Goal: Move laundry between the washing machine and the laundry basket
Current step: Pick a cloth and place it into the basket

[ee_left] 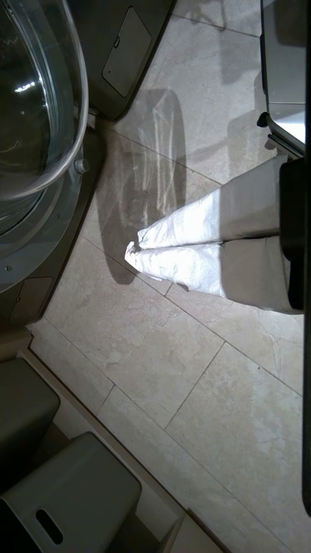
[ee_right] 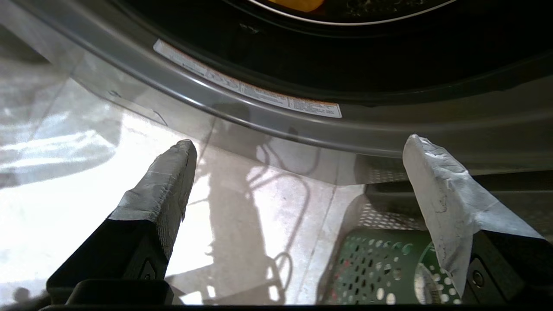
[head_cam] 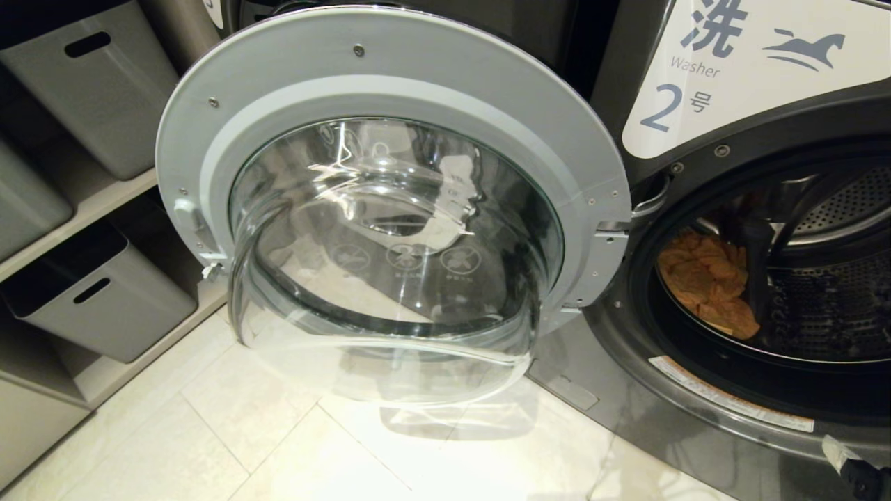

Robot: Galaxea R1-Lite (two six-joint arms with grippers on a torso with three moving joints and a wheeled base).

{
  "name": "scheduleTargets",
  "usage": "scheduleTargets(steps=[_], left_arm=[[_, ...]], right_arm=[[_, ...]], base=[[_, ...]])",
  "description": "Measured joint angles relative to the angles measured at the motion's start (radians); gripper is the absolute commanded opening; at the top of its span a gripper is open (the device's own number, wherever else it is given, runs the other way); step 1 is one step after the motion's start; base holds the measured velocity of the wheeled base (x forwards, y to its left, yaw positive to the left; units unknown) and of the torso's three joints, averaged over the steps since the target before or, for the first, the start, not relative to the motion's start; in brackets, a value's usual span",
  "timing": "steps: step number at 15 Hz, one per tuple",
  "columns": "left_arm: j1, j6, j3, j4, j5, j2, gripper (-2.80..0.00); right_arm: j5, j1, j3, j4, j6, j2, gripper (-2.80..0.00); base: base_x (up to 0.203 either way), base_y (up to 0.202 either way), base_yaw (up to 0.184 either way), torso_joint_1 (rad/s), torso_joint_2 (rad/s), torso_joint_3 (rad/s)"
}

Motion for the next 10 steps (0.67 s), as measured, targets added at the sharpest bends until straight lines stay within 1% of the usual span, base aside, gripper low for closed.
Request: scheduleTargets(steps=[3, 5, 8, 10], left_arm=[[0.000, 0.000, 0.000, 0.000, 0.000, 0.000, -2.80], [0.000, 0.000, 0.000, 0.000, 0.000, 0.000, -2.80], [0.000, 0.000, 0.000, 0.000, 0.000, 0.000, -2.80], [0.000, 0.000, 0.000, 0.000, 0.000, 0.000, -2.80]], right_arm=[[-0.003, -0.001, -0.064, -0.004, 0.097, 0.091, 0.00], [-0.004, -0.001, -0.094, -0.037, 0.135, 0.177, 0.00], [-0.012, 0.000, -0.107, -0.186, 0.146, 0.330, 0.00], [-0.038, 0.001, -0.112, -0.312, 0.148, 0.435, 0.00]], base=[[0.000, 0.000, 0.000, 0.000, 0.00, 0.000], [0.000, 0.000, 0.000, 0.000, 0.00, 0.000], [0.000, 0.000, 0.000, 0.000, 0.00, 0.000], [0.000, 0.000, 0.000, 0.000, 0.00, 0.000]])
